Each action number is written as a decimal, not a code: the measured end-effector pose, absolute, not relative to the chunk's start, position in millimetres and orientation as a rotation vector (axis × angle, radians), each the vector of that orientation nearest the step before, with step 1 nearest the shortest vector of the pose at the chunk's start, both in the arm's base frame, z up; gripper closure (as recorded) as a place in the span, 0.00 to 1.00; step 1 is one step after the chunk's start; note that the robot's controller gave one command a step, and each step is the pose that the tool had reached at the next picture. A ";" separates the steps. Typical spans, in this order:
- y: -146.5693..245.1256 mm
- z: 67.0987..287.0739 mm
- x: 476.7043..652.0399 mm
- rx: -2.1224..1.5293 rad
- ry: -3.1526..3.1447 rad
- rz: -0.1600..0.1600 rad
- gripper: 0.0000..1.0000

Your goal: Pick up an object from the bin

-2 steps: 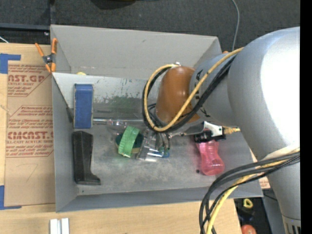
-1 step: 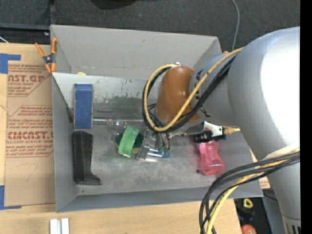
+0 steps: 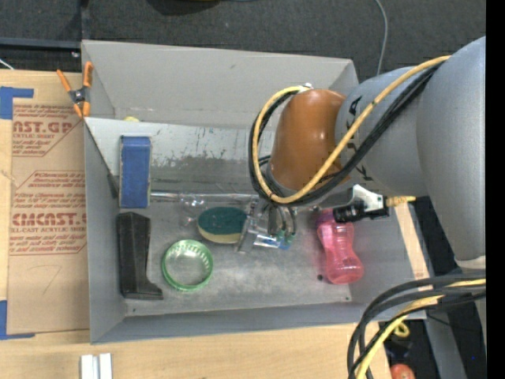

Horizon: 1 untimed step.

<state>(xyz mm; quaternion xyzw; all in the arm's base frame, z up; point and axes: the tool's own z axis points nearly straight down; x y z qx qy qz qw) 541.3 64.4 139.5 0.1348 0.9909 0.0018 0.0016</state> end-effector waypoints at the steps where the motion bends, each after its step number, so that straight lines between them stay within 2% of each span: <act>1: 64.3 139.5 541.3 0.423 3.110 0.005 1.00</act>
Offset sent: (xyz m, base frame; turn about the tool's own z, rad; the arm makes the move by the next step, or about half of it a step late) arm -0.0118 -0.0278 0.2180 -0.0098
